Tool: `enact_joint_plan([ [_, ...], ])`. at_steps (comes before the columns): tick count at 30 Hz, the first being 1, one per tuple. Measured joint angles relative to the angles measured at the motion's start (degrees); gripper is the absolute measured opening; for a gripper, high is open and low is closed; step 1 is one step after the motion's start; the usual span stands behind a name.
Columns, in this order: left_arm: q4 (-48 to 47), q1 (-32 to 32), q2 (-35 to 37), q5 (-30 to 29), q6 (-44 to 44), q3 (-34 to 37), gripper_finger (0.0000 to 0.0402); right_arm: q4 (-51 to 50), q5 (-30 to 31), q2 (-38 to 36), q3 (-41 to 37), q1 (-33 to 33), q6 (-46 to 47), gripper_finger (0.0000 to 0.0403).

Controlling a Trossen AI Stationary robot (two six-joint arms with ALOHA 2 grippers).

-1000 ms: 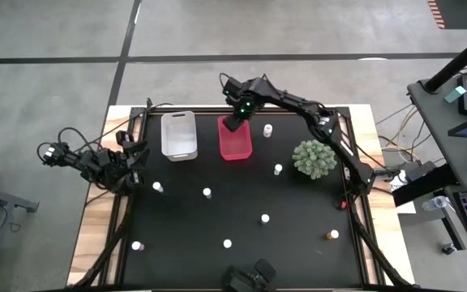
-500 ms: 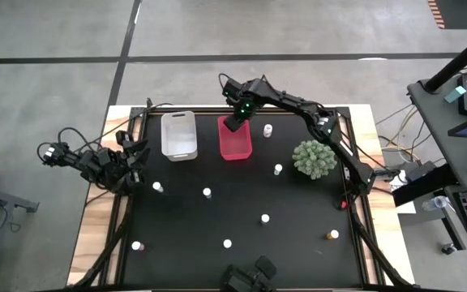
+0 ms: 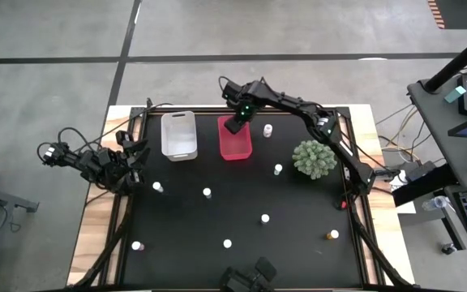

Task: Pick and place medicine bottles into bin by pill shape (circle, oval)
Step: Put the blue capsule bottle into the pink bin, then put the pink tablet bottle into the white bin

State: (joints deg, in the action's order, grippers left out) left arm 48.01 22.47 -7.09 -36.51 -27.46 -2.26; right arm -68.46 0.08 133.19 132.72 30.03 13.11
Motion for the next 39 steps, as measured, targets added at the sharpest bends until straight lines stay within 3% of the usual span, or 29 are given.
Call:
enact_joint_plan([
  [6, 0.05, 0.00, 0.00, 0.00, 0.00, 0.00, 0.0111, 1.66, 0.02, 0.00, -2.11, -0.03, 0.43, 0.0114],
  [20, 0.20, -0.01, 0.00, 0.00, 0.00, 0.00, 0.0111, 2.41, 0.00, -0.56, -2.20, -0.03, 0.32, 0.0209],
  [33, 0.20, 0.01, 0.02, 0.04, 0.08, 0.00, 0.0111, -3.44, 0.10, -8.76, -3.07, -3.90, -2.24, 0.0214],
  [39, -0.27, 0.01, 0.00, 0.05, 0.88, 0.00, 0.0111, -1.58, 0.71, -15.56, -10.92, -10.26, -3.84, 0.0215],
])
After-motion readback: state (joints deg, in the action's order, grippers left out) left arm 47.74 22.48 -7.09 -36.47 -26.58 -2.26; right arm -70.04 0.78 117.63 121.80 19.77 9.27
